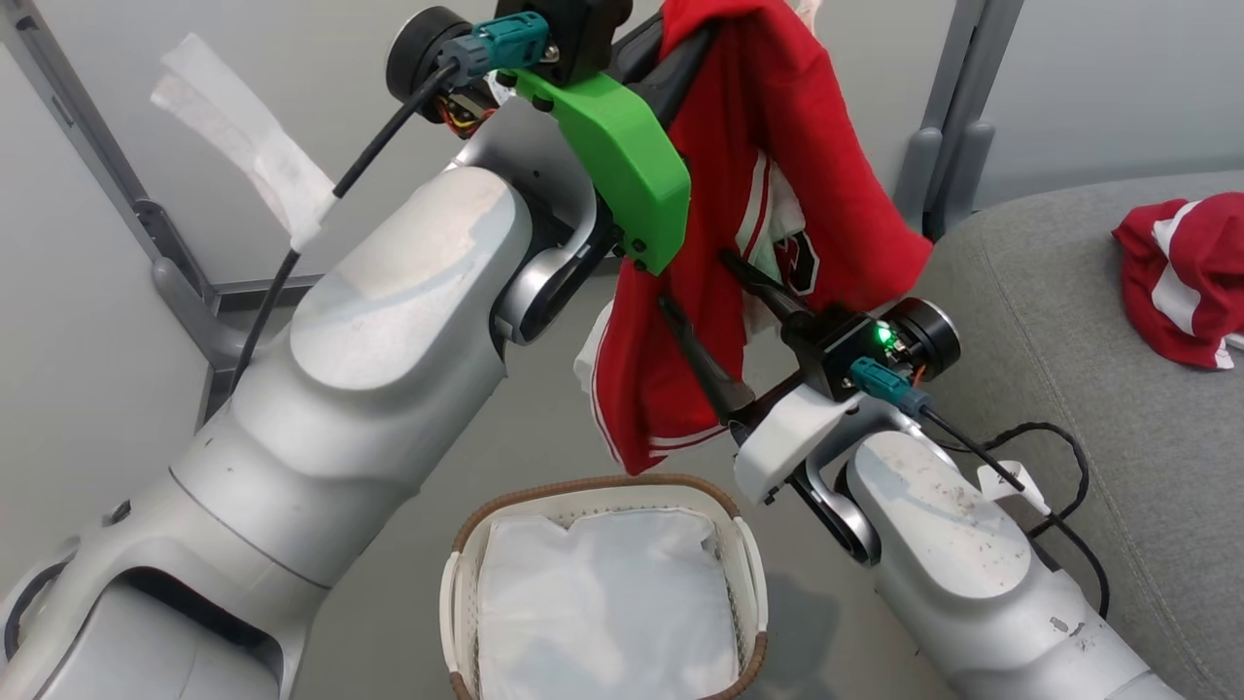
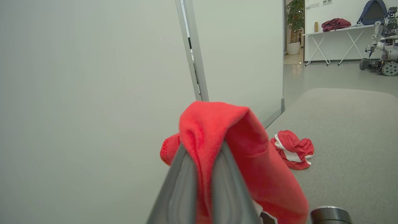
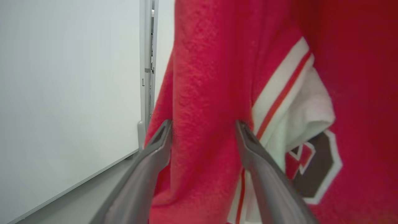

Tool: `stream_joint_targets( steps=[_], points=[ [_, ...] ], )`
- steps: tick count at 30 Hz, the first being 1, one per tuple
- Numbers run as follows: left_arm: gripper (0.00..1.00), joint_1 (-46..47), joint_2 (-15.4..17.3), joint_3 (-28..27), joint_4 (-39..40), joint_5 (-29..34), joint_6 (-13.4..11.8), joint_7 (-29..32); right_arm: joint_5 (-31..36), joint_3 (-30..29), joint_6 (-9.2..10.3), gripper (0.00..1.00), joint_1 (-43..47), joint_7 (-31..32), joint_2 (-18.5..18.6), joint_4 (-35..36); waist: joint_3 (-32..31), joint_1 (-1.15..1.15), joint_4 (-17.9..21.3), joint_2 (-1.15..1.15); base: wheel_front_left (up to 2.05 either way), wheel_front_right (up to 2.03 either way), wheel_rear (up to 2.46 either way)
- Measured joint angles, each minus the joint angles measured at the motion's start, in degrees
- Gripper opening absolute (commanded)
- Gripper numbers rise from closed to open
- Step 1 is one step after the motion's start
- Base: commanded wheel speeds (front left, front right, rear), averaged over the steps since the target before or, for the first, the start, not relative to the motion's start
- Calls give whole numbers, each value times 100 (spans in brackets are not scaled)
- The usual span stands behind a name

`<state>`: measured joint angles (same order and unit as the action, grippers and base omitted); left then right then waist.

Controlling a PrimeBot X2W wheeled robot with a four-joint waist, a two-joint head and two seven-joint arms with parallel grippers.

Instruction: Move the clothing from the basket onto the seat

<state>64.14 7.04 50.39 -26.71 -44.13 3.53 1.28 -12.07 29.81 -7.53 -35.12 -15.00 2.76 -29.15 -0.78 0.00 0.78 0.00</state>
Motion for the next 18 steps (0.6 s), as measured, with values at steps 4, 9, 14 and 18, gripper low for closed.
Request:
stream_joint_targets(
  steps=[4, 9, 14, 18],
  points=[
    [0, -9, -26, 57, 164, -7, -12, 69, 1, -71, 0, 100, -84, 0, 8, -212, -12, 0, -72, 0, 0, 0, 0],
    [0, -17, -51, 113, 316, -22, -40, 119, -221, 201, 0, 100, -192, 0, 2, -492, -32, 0, -191, 0, 0, 0, 0],
    [0, -67, -22, 101, 382, -68, -108, 144, -294, 386, 0, 0, -450, 0, 2, -761, -47, 0, -300, 0, 0, 0, 0],
    [0, -174, 110, 45, 303, -122, -180, 142, -302, 376, 0, 0, -546, 0, 0, -792, -40, 0, -307, 0, 0, 0, 0]
  ],
)
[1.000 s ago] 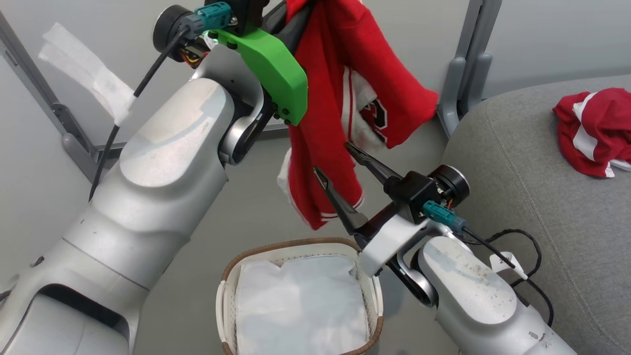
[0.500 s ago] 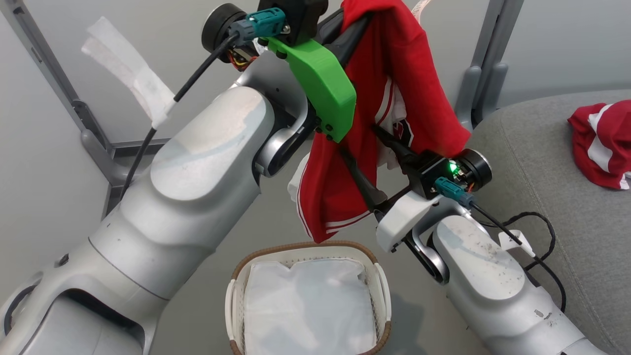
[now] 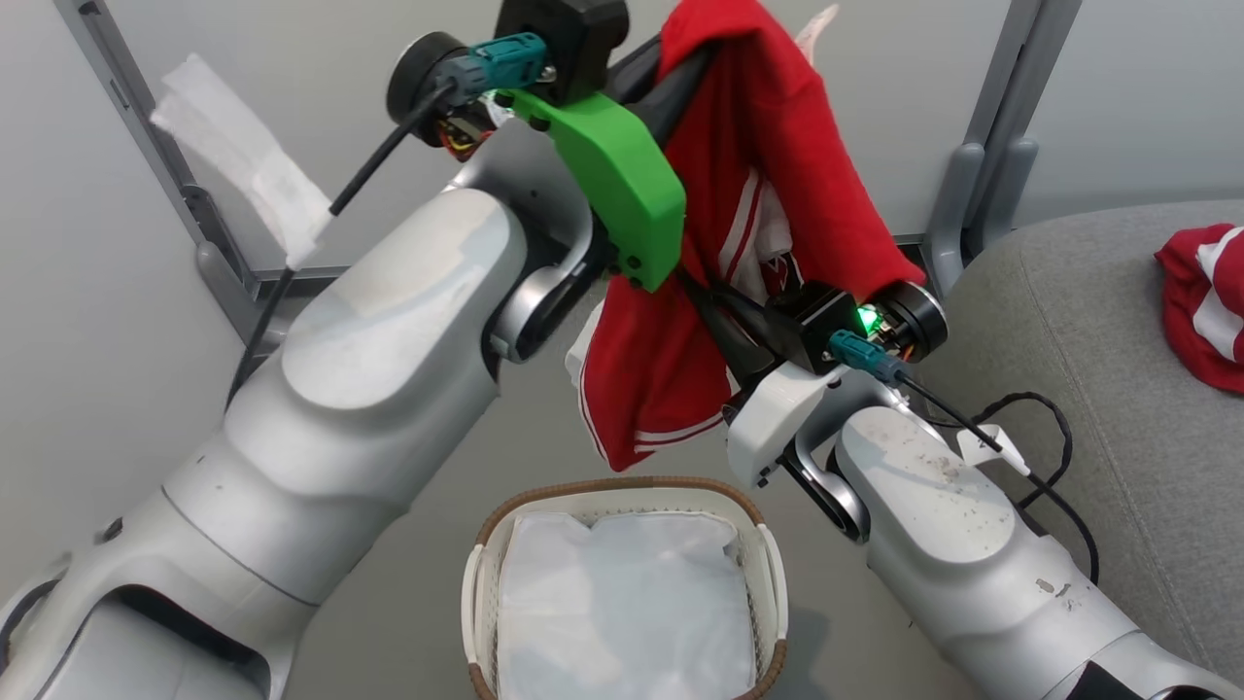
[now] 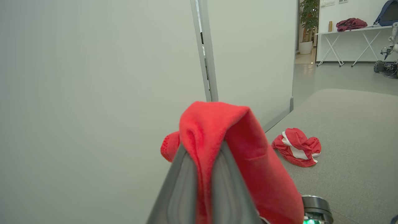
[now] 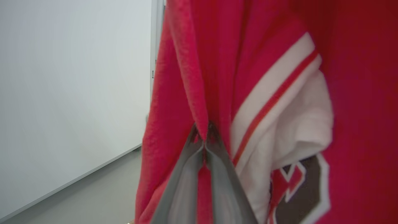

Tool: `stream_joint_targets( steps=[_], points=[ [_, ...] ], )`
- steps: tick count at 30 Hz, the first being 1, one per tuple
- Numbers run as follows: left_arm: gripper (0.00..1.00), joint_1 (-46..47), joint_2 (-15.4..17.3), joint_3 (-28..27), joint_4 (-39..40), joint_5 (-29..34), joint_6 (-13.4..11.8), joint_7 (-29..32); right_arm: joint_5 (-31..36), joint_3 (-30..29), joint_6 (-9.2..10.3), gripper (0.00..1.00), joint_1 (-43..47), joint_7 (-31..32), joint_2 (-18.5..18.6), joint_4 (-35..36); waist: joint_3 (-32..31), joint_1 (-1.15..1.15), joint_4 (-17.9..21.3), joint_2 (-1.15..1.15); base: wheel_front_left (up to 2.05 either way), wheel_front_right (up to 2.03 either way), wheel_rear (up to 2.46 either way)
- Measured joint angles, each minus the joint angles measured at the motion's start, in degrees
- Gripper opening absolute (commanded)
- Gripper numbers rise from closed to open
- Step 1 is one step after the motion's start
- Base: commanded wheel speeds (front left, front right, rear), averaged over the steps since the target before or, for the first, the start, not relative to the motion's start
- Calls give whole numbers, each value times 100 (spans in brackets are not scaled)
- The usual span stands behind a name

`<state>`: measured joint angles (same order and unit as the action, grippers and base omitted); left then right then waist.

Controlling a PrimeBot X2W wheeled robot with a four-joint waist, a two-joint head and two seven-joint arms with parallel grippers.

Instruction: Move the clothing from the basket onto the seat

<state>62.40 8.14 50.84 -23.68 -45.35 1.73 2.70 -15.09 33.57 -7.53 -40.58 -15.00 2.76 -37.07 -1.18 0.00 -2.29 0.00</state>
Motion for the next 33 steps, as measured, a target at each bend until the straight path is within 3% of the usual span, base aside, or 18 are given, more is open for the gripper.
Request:
stream_joint_targets(
  steps=[7, 8, 9, 10, 11, 33],
  points=[
    [0, -314, 346, -204, -337, -103, -121, -196, 42, -199, 0, 0, 5, 0, 0, 162, 39, 0, 176, 0, 0, 0, 0],
    [38, -377, 393, -237, -404, -113, -124, -263, 56, -253, 0, 0, 6, 0, 1, 209, 48, 0, 212, 0, 0, 0, 0],
    [48, -443, 430, -256, -456, -125, -131, -324, 58, -313, 0, 0, 8, 0, 0, 256, 57, 0, 247, 0, 0, 0, 0],
    [95, -498, 450, -264, -493, -134, -133, -367, 75, -370, 0, 0, 8, 0, 0, 286, 66, 0, 274, 0, 0, 0, 0],
    [100, -570, 466, -269, -546, -141, -138, -436, 118, -450, 0, 0, 8, 0, 0, 326, 77, 0, 308, 0, 0, 0, 0],
    [100, -1876, 207, 219, -800, -35, -3, -1441, 1613, -2596, 0, 0, -147, 1, 36, 470, 460, 0, 840, 0, 0, 0, 0]
  ],
)
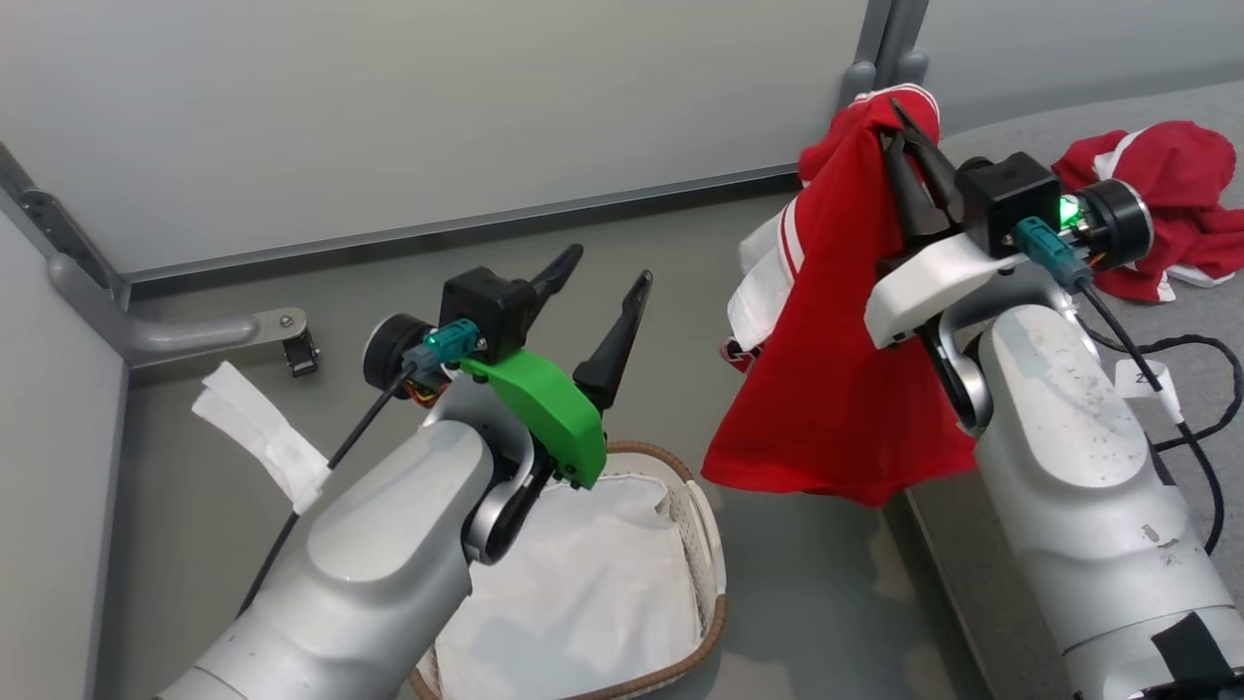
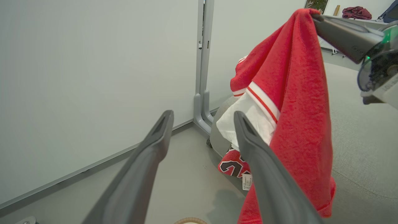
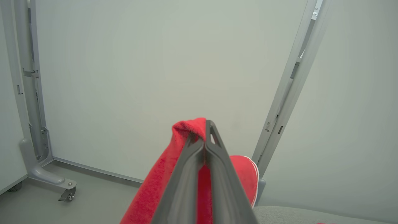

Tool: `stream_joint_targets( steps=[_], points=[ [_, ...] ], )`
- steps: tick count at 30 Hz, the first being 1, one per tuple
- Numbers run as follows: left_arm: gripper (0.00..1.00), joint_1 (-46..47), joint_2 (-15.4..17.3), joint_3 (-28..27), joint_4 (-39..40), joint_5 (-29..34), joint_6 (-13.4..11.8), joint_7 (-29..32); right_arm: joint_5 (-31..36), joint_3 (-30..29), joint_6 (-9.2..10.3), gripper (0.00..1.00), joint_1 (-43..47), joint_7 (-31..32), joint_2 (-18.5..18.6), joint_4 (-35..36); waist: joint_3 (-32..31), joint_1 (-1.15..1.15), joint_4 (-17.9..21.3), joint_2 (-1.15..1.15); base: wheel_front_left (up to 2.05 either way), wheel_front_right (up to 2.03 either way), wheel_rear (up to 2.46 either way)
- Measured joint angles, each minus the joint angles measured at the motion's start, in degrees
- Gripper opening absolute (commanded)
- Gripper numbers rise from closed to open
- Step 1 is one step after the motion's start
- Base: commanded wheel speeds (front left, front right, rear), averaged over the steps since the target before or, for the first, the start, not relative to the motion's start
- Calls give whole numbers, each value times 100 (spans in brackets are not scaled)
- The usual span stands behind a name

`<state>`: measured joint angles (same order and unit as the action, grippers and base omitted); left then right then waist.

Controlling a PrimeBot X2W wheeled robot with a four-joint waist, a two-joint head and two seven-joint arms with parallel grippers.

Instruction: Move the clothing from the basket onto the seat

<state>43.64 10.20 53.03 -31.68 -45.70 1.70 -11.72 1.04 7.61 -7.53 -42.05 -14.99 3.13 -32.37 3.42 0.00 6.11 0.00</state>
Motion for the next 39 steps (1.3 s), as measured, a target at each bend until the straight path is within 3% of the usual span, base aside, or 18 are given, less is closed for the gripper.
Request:
stream_joint_targets(
  steps=[9, 21, 32, 39],
  points=[
    [100, -292, -59, 265, 210, 197, -71, -104, 158, -229, 0, 0, -67, -1, 324, 242, 93, 0, 360, 0, 0, 0, 0],
    [100, -370, -31, 383, 581, 283, -203, -63, -20, -135, 0, 0, -36, 129, 597, 834, 287, 0, 1330, 0, 0, 0, 0],
    [100, -324, 142, 448, 857, 361, -325, 108, -114, -275, 0, 0, 271, 192, 486, 1214, 616, 0, 2329, 0, 0, 0, 0],
    [100, -211, 238, 442, 1005, 417, -415, 157, -114, 42, 0, 0, -101, 244, 460, 882, 1015, 0, 2534, 0, 0, 0, 0]
  ],
)
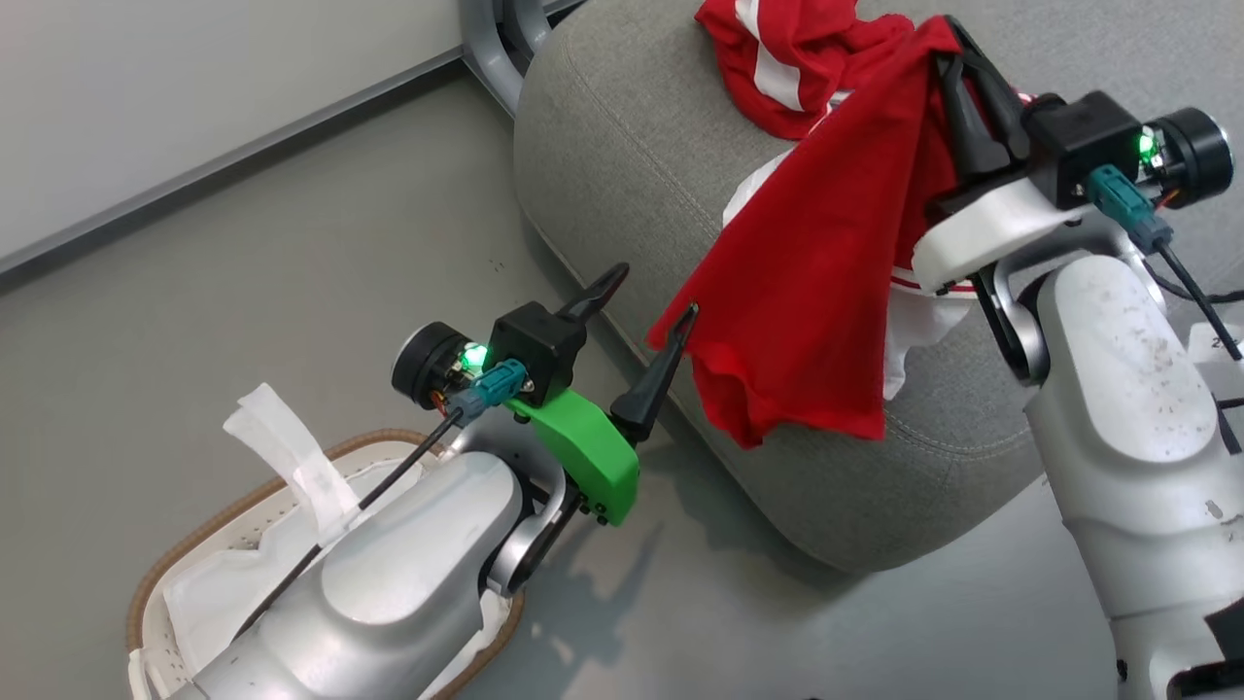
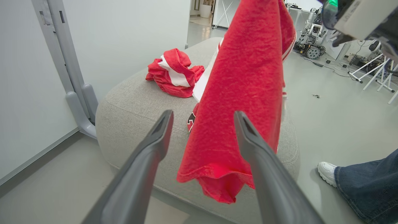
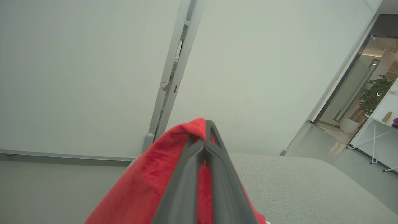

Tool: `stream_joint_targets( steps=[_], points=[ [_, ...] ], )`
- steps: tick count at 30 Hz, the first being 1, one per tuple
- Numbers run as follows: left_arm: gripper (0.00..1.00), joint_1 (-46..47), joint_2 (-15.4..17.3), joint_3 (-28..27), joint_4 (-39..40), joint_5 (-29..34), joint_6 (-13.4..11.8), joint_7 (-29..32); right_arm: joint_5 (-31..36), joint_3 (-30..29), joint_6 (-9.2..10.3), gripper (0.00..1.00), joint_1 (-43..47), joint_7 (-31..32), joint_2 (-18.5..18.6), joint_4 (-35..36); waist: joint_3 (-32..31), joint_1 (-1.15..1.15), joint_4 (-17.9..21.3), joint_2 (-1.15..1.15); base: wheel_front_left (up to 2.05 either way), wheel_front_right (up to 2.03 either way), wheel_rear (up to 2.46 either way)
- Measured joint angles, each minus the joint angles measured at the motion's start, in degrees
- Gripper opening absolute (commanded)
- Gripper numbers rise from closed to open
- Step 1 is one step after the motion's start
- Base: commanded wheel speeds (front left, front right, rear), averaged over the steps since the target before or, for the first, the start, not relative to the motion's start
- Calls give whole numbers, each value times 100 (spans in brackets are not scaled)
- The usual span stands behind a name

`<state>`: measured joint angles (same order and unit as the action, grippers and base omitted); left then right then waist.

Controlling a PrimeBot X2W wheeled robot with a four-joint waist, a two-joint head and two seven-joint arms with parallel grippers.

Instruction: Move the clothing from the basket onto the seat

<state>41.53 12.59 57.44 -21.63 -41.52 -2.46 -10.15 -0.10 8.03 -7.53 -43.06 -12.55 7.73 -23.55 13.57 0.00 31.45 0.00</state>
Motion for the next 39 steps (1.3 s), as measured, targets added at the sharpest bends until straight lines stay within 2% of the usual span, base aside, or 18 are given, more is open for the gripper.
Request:
stream_joint_targets(
  steps=[3, 9, 15, 20, 25, 29, 31, 35, 39],
  points=[
    [100, 97, 43, -16, 100, 46, -59, 8, -38, 68, 0, 0, -388, 16, 93, -278, 164, 0, -31, 0, 0, 0, 0],
    [100, 271, 162, -80, 337, 178, -211, 51, -18, -2, -1, 0, -1582, 213, 609, -616, 430, 0, -307, 0, 0, 0, 0],
    [100, 429, 321, -194, 745, 305, -459, 36, 23, -523, 0, 0, -2816, 720, 1428, -836, 738, 0, -701, 0, 0, 0, 0],
    [100, 549, 486, -193, 1124, 450, -573, 132, 216, -900, 0, 0, -3610, 1040, 2124, -983, 1062, 0, -1076, 0, 0, 0, 0],
    [100, 640, 600, -163, 1448, 572, -648, 255, 626, -1236, 0, 0, -3711, 1155, 2494, -1386, 1453, 1, -1395, 0, 0, 0, 0],
    [100, 720, 624, -147, 1626, 623, -711, 325, 789, -1793, -1, 0, -3326, 1079, 2386, -1893, 1748, 1, -1595, 0, 0, 0, 0],
    [100, 725, 650, -129, 1672, 626, -717, 361, 1115, -2004, 0, 0, -3034, 971, 2282, -2172, 1898, 1, -1690, 0, 0, 0, 0],
    [100, 725, 742, -93, 1764, 643, -743, 439, 1435, -2540, 0, 0, -2703, 744, 1784, -2628, 2137, 1, -1839, 0, 0, 0, 0],
    [100, 725, 862, -57, 1792, 681, -777, 535, 1760, -2660, -1, 0, -2529, 549, 1404, -3010, 2316, 1, -1893, 0, 0, 0, 0]
  ],
)
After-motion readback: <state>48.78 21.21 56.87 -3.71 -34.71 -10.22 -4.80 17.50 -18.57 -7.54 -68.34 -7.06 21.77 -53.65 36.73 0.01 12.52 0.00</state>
